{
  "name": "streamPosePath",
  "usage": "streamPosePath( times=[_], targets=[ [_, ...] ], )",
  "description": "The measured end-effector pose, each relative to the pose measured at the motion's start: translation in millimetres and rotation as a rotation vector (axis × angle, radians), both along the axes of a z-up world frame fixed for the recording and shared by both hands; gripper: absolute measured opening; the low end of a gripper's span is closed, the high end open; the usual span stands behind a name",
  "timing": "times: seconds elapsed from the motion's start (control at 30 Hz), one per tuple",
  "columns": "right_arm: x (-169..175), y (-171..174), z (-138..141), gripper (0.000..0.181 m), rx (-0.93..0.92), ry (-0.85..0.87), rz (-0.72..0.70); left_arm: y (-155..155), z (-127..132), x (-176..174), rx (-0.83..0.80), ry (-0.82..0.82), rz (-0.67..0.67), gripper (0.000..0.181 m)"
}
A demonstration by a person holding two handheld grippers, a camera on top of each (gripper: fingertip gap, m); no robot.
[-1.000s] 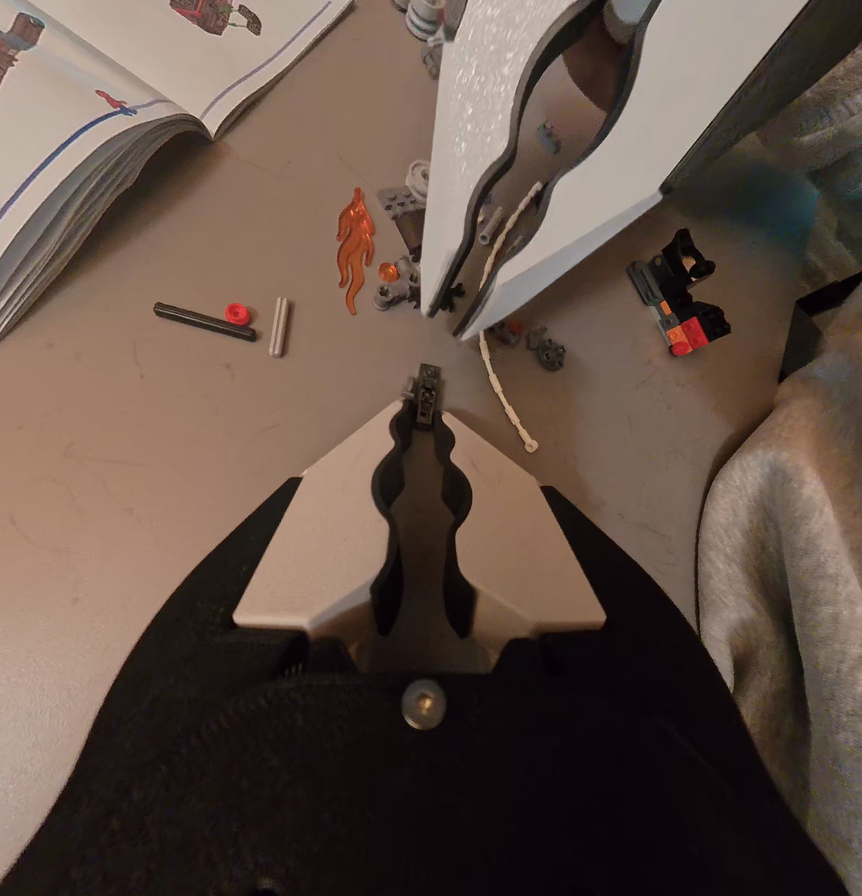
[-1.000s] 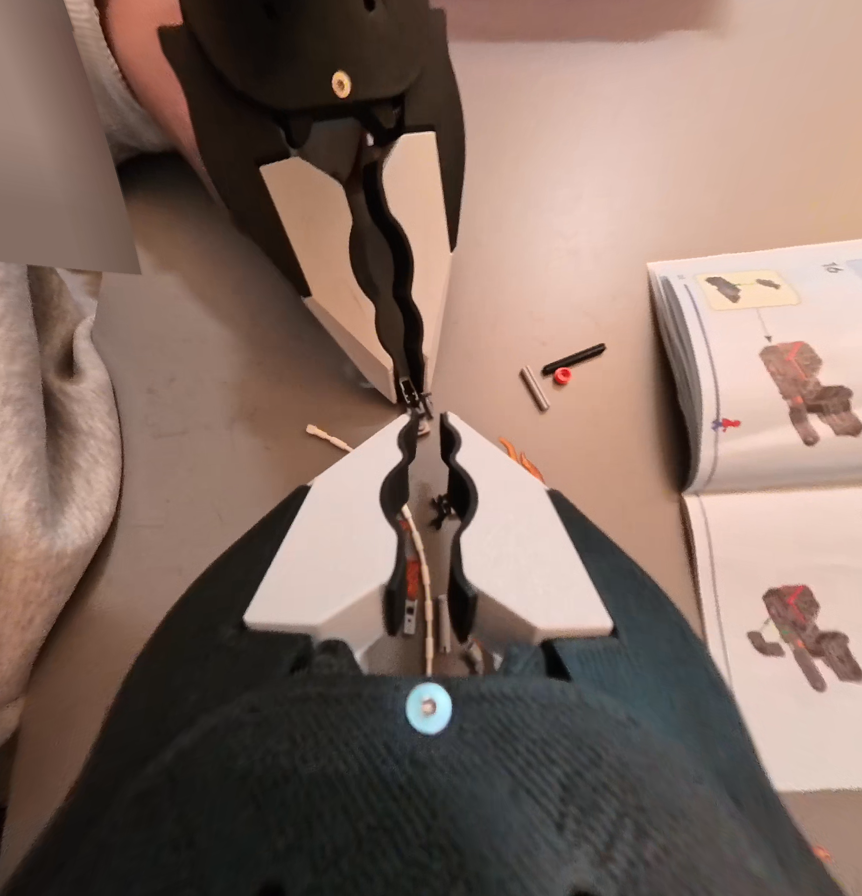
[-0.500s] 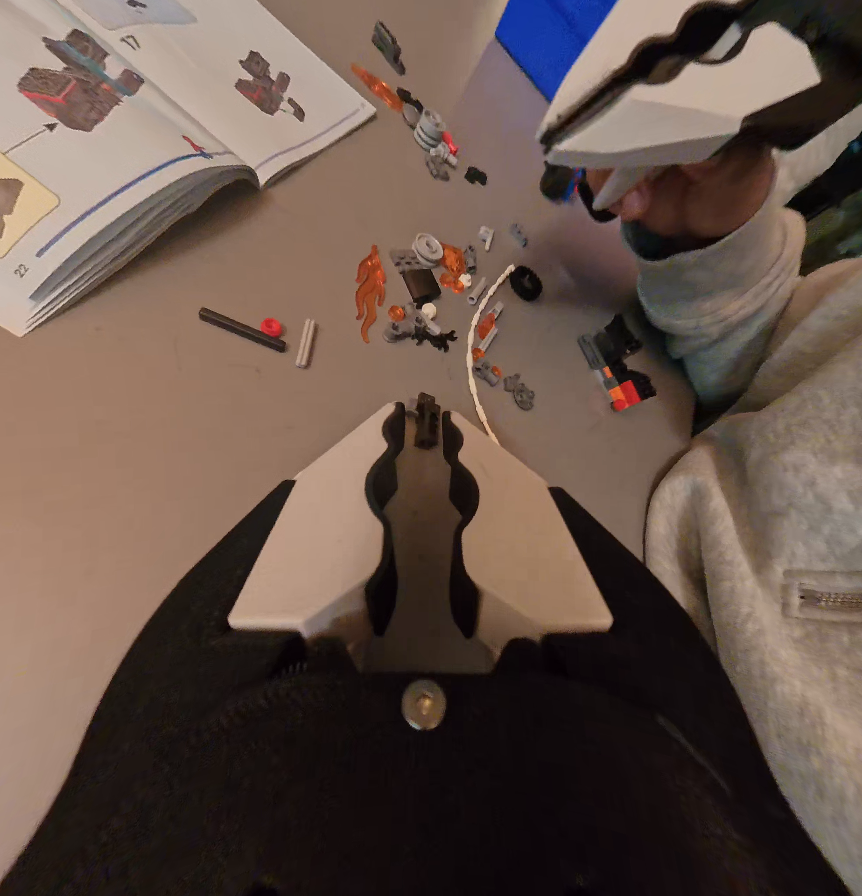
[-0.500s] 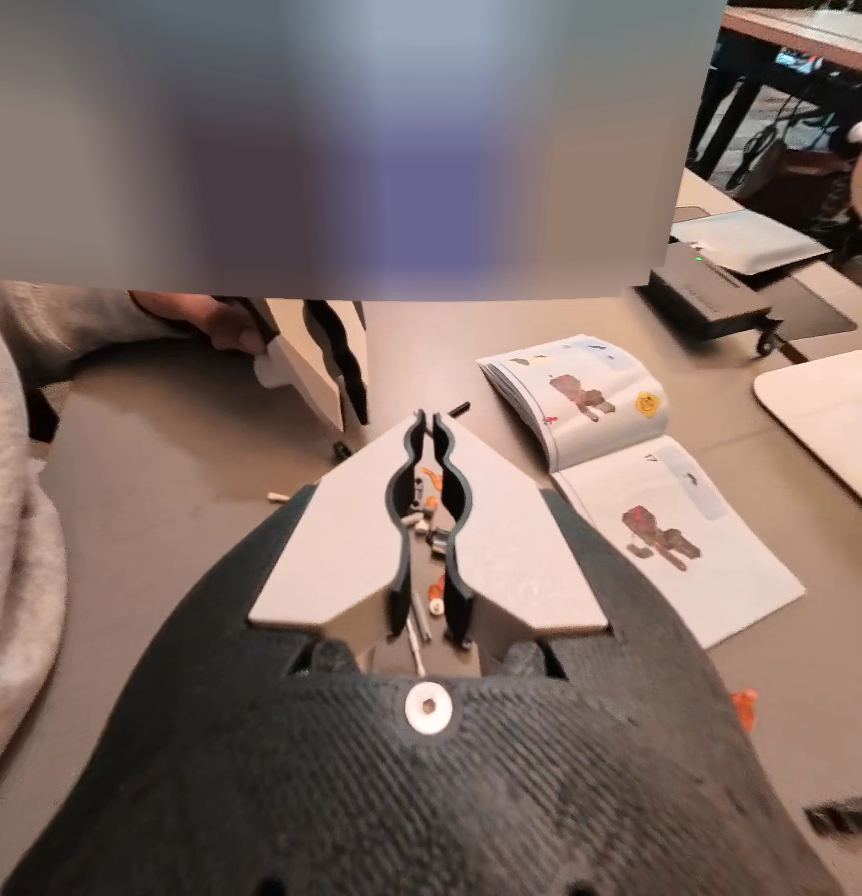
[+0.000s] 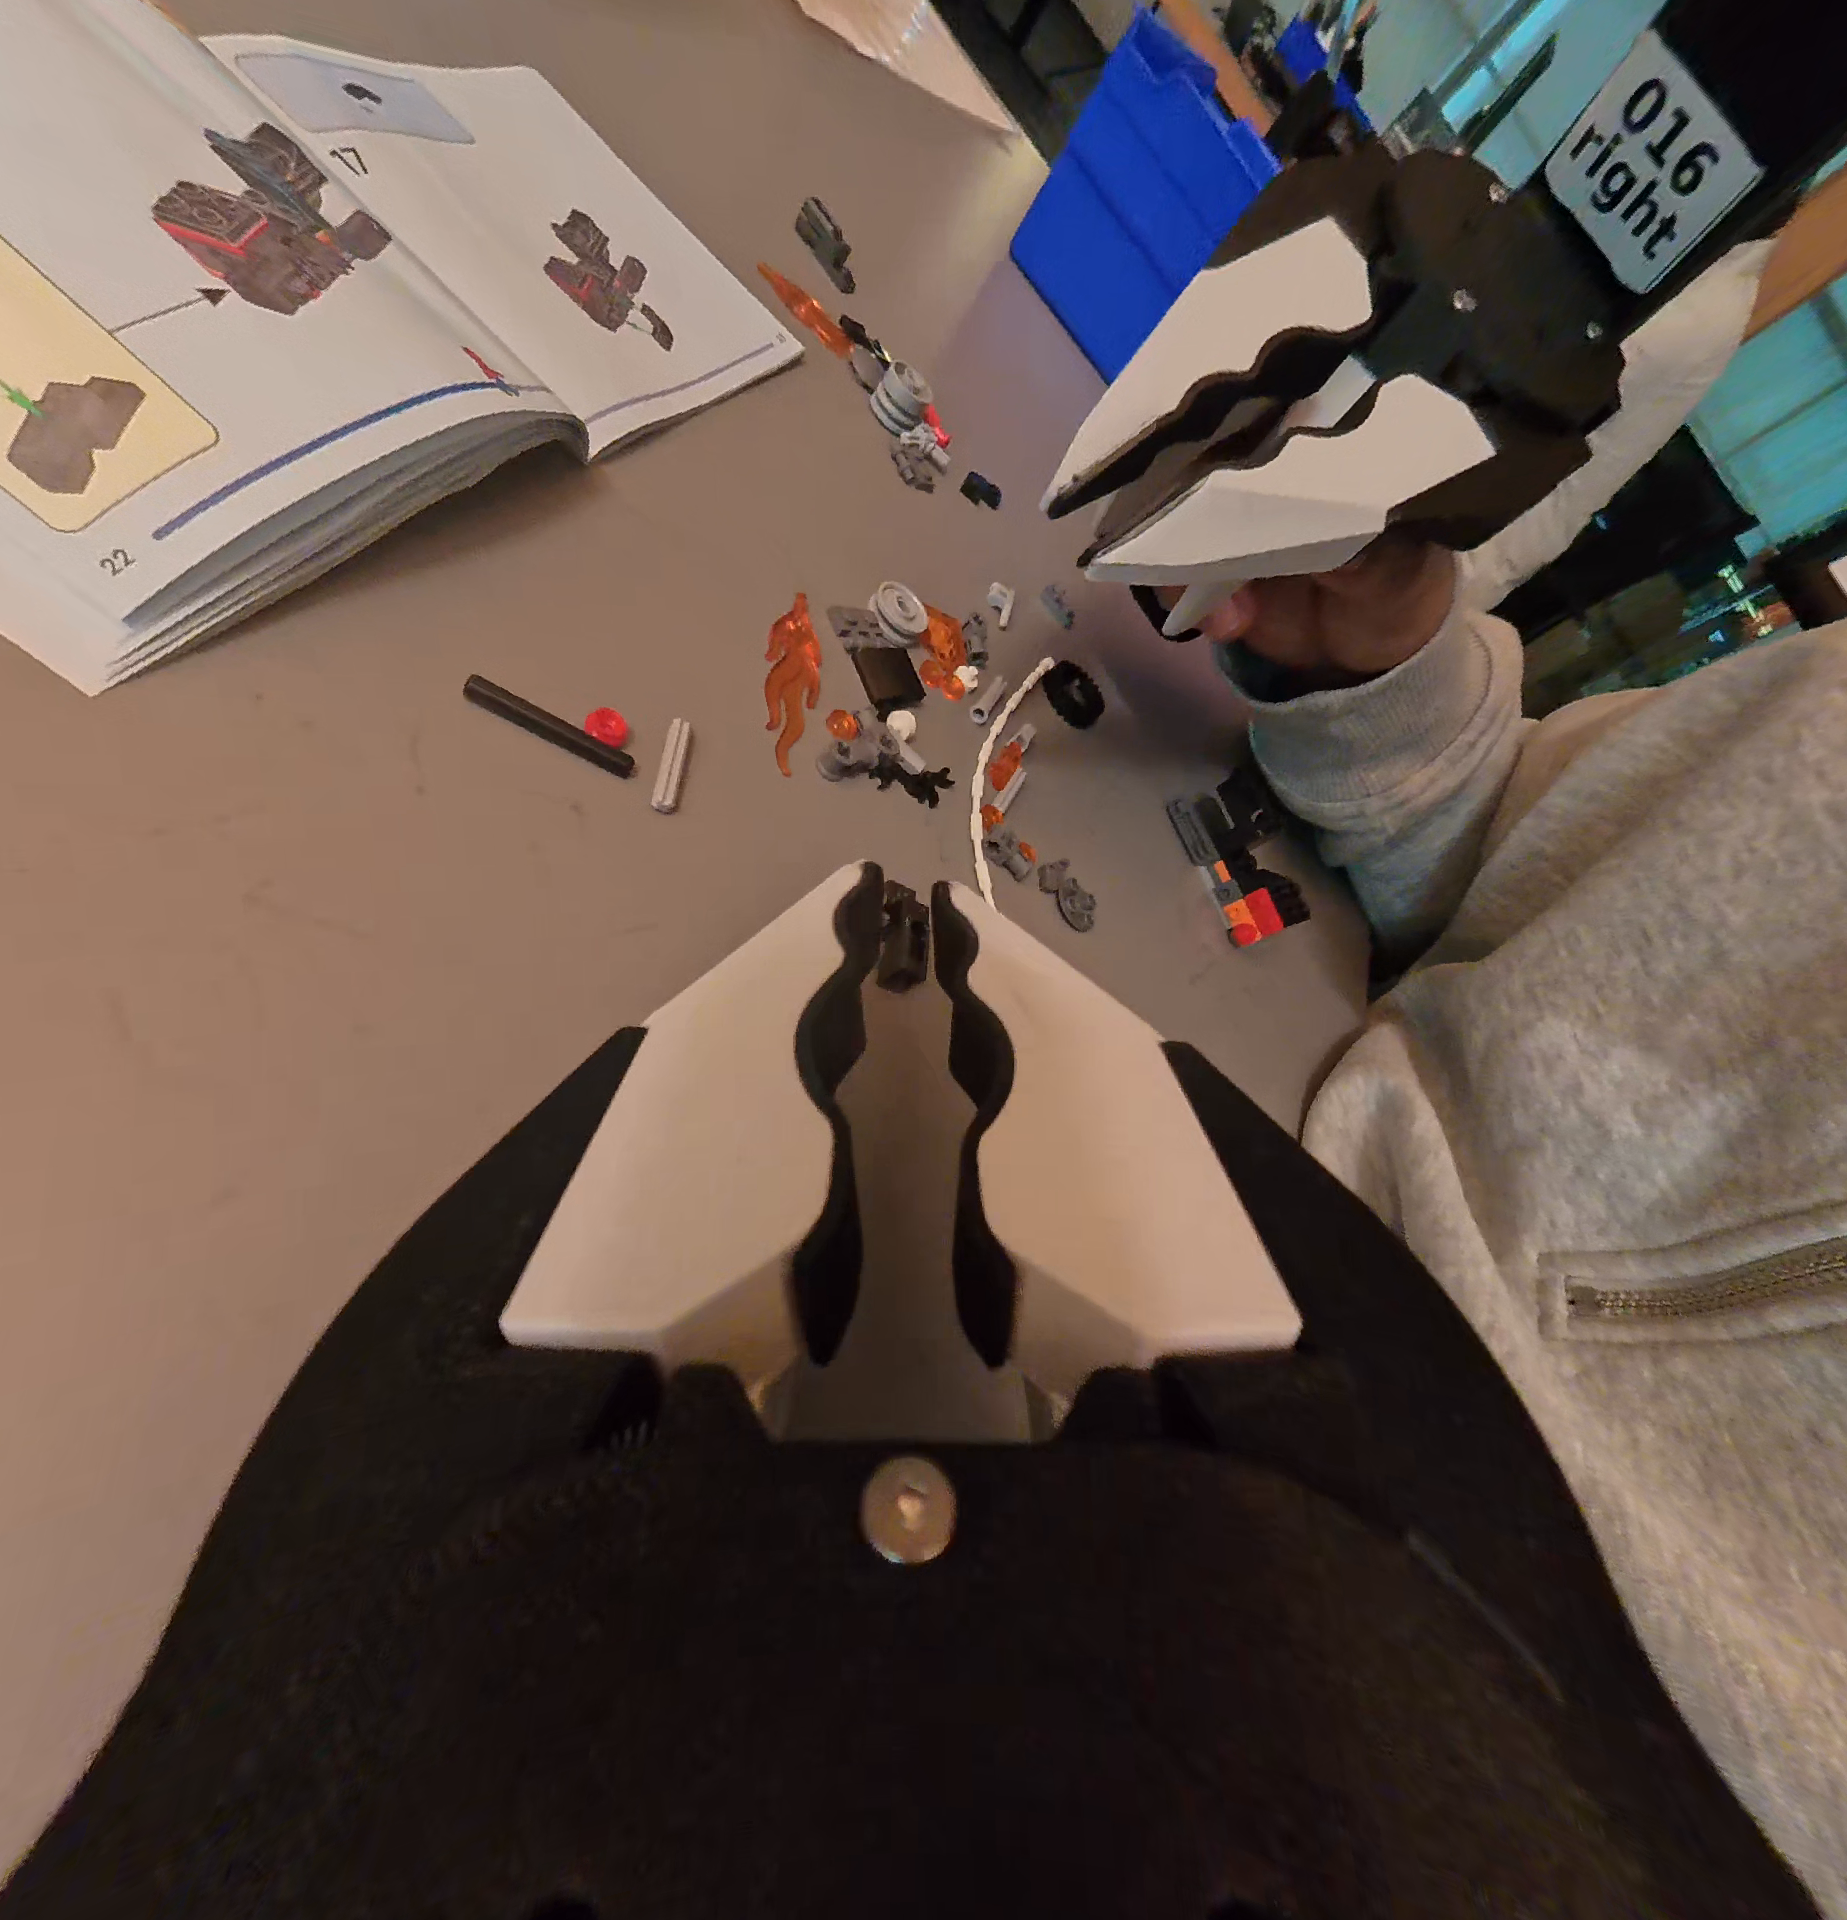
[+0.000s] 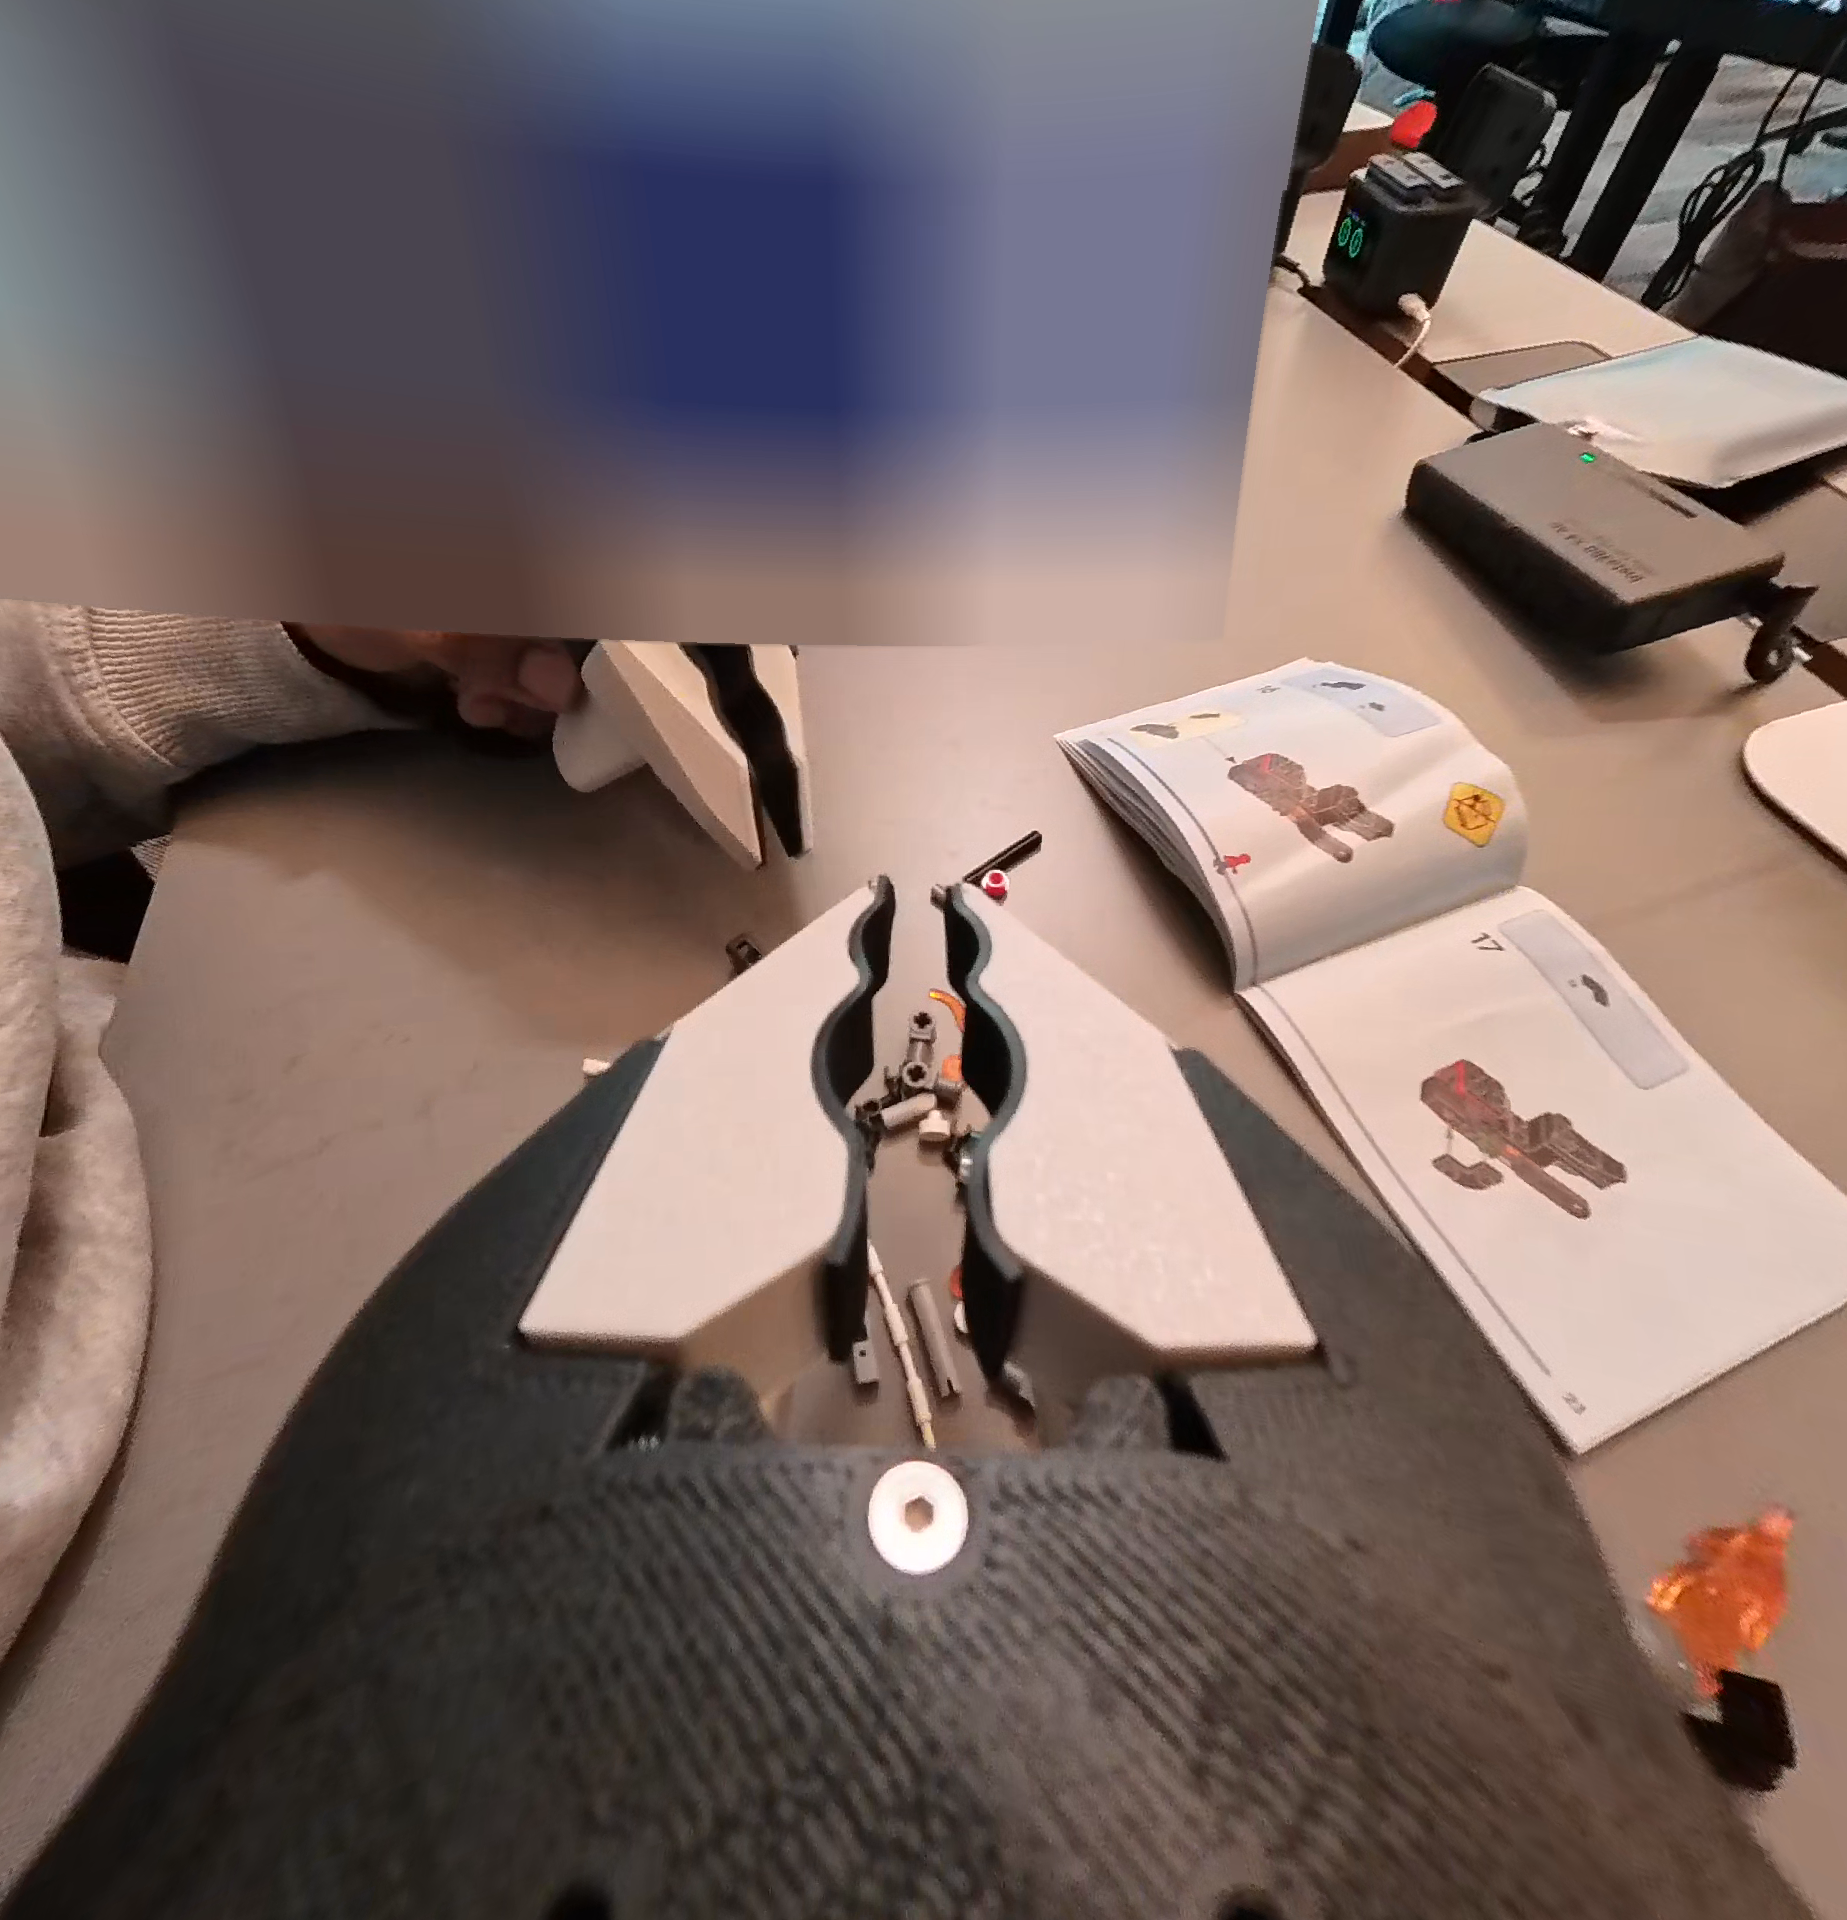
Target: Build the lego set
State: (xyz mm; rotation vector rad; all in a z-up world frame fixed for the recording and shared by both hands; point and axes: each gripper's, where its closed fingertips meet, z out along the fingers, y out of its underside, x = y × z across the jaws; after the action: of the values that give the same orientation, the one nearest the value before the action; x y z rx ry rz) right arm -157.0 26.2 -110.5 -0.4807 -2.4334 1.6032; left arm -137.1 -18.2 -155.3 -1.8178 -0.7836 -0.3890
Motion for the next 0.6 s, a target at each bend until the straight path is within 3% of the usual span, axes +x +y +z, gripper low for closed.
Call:
streamPosePath(
  times=[0.6],
  targets=[
    [-2.0, 1.2, -1.6, 0.009, 0.011, 0.011, -0.01, -1.8, -6.3, -4.2, -0.034, -0.021, 0.028, 0.0]
  ],
)
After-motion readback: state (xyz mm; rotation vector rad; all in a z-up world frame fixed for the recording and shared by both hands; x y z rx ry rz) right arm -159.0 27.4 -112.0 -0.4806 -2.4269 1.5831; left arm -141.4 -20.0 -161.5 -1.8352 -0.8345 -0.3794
